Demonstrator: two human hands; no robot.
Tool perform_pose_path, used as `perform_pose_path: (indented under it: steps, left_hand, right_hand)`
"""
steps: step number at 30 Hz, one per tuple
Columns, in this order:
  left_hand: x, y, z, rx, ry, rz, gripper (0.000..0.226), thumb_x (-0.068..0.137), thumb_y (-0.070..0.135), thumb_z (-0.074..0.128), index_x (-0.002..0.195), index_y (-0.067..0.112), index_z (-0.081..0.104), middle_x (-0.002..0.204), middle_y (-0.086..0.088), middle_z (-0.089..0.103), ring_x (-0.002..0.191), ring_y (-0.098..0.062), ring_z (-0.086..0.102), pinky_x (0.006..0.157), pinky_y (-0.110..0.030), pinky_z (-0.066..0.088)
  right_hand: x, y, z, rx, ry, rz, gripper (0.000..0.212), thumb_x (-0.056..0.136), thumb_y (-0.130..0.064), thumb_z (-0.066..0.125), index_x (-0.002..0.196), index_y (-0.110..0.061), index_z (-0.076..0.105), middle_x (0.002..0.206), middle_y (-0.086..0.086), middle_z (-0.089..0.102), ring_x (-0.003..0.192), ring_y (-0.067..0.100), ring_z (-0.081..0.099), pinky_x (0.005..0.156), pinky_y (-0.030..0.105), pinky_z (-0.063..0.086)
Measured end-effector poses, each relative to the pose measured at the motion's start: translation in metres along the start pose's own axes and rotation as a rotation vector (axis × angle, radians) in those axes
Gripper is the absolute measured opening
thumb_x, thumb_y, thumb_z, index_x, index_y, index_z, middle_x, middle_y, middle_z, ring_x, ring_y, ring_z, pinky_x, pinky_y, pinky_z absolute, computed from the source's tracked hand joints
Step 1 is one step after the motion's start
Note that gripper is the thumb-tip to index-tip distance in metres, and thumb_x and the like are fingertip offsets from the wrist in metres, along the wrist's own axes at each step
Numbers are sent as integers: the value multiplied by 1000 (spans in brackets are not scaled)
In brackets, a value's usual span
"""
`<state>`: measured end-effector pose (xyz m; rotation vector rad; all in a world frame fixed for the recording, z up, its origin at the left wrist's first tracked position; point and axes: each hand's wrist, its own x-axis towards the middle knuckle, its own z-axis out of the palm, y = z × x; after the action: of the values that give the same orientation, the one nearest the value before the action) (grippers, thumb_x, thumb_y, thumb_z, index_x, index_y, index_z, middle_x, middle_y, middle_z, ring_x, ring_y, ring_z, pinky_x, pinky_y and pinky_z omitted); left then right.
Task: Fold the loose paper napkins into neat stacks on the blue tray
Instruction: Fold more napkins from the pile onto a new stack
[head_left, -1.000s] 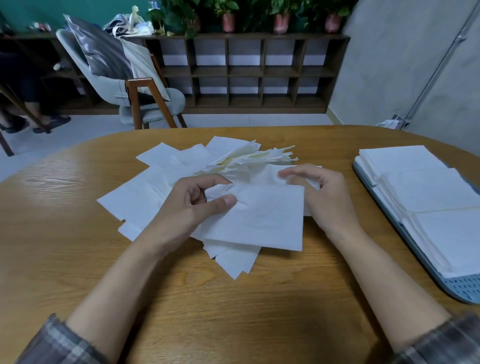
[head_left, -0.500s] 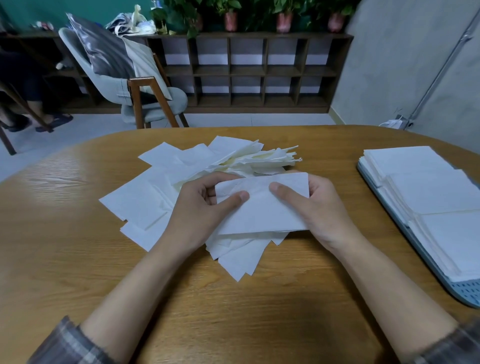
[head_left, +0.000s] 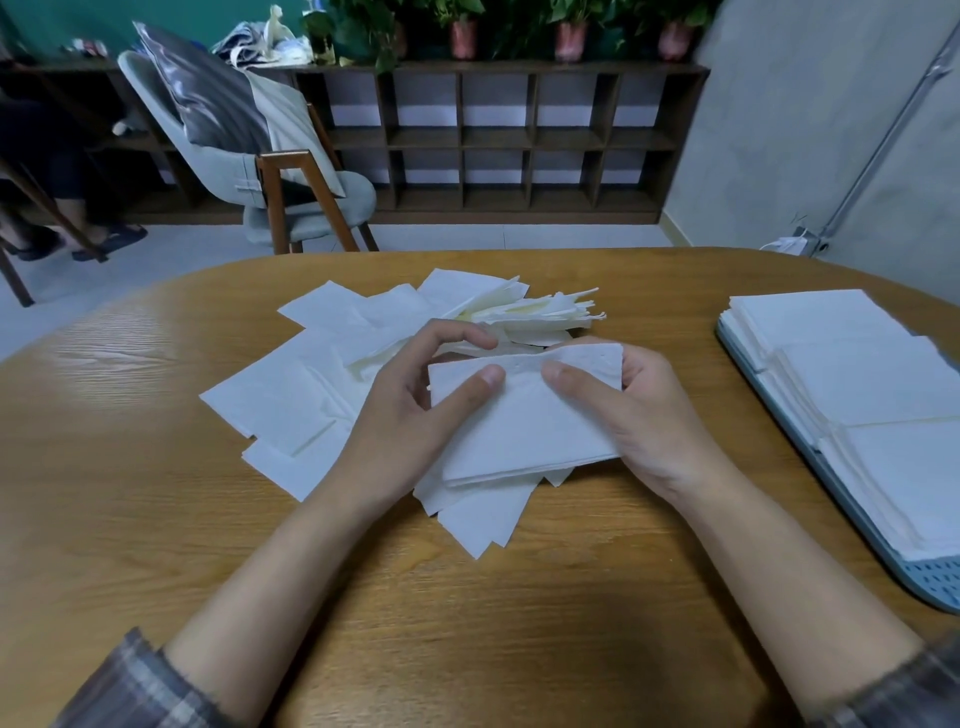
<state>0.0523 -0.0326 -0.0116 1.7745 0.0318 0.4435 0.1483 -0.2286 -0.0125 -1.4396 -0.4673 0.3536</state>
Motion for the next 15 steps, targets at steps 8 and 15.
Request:
perform_pose_path:
  steps: [8, 15]
  left_hand:
    - [2, -7, 3, -53, 133, -137, 10, 93, 17, 79, 94, 7, 82, 64, 17, 69, 60, 4, 62, 58, -9, 44]
    - [4, -11, 3, -56, 142, -167, 10, 91, 11, 81, 94, 2, 81, 49, 20, 57, 49, 4, 54, 52, -6, 37]
  right_hand:
    - [1, 0, 1, -32, 31, 29, 9, 95, -8, 74, 101, -2, 76, 92, 9, 80, 82, 19, 74, 66, 26, 57]
    - [2, -2, 1, -24, -10, 13, 27, 94, -6, 74, 118, -17, 72, 108, 4, 79, 95, 17, 75, 75, 27, 58]
